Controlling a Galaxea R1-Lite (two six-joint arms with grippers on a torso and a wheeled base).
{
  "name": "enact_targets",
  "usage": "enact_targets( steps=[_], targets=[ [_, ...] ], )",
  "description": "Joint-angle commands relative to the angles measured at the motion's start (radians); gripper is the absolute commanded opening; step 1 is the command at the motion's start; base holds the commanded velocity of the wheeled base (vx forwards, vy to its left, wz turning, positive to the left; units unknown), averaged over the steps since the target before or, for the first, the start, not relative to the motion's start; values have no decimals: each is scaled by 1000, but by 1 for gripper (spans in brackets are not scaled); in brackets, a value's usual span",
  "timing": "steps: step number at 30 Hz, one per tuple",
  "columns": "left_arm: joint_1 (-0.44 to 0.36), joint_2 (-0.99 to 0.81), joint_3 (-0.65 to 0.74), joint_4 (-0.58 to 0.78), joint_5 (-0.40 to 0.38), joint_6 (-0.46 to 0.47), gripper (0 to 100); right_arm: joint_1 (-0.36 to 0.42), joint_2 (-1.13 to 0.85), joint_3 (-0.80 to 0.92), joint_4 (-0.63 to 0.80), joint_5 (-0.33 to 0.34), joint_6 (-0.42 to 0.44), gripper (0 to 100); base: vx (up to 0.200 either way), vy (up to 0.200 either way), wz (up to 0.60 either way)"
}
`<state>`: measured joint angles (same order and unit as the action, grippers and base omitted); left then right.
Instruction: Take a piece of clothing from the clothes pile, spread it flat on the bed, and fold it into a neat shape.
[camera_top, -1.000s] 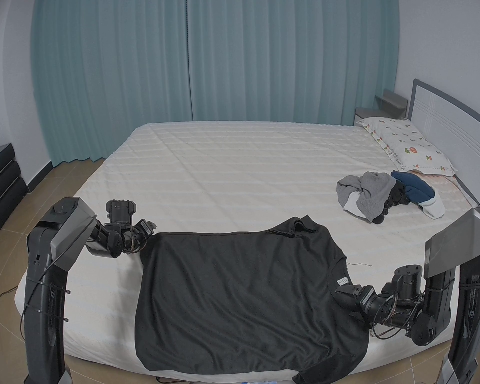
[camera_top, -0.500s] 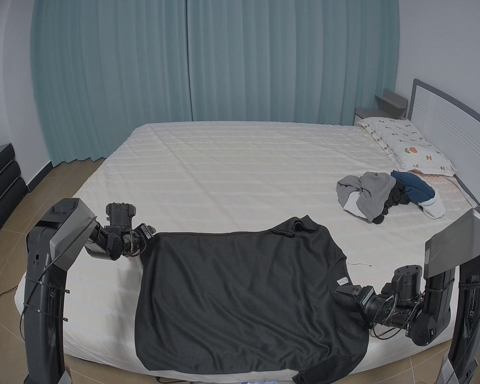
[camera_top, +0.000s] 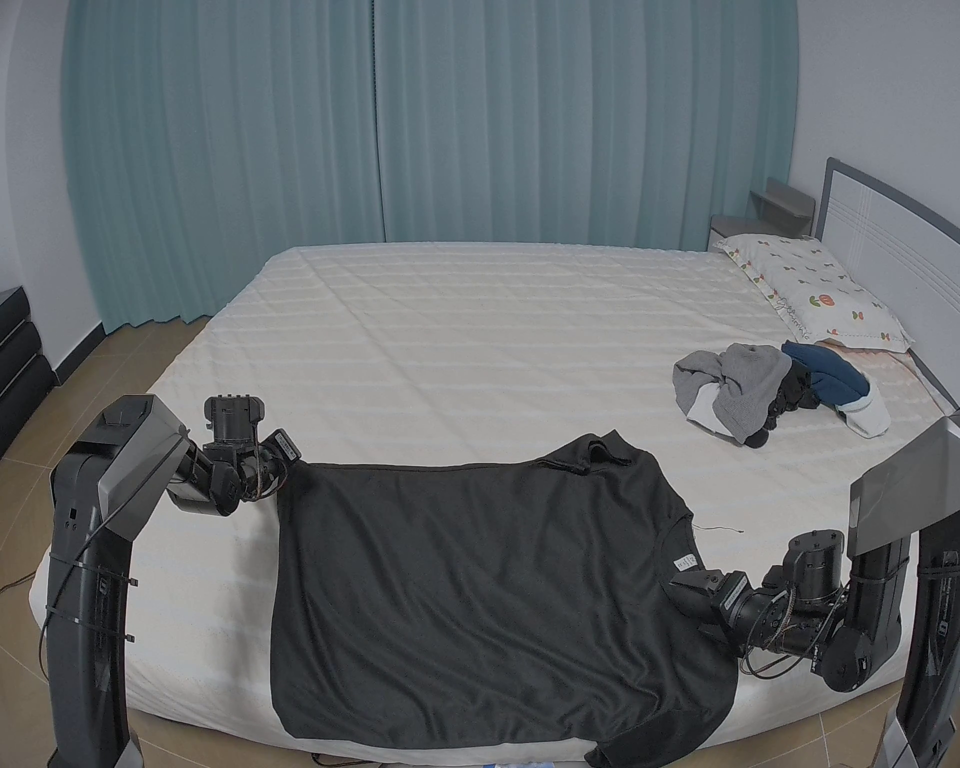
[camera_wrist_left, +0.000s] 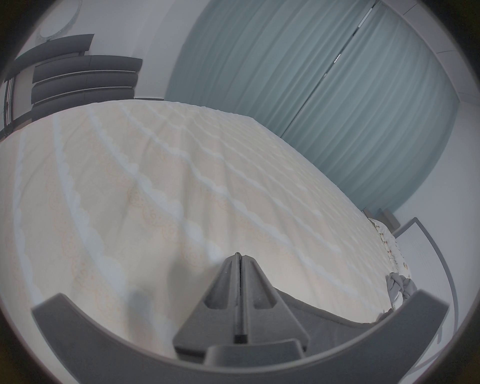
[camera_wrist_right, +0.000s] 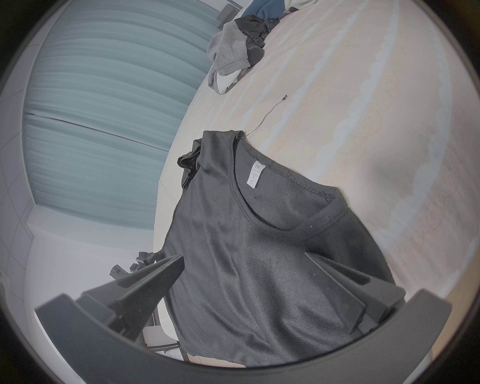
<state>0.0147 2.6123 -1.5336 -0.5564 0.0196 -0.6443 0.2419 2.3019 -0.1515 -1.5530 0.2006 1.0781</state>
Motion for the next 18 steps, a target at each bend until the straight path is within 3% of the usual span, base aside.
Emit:
enact_targets(
  steps=[1,18],
  targets=[
    [2,2,1,-4,0,0,0,0,1,0,-12,0,0,100,0,0,0],
    [30,32,-56,-76,7,6,0,0,1,0,-12,0,0,100,0,0,0]
  ],
)
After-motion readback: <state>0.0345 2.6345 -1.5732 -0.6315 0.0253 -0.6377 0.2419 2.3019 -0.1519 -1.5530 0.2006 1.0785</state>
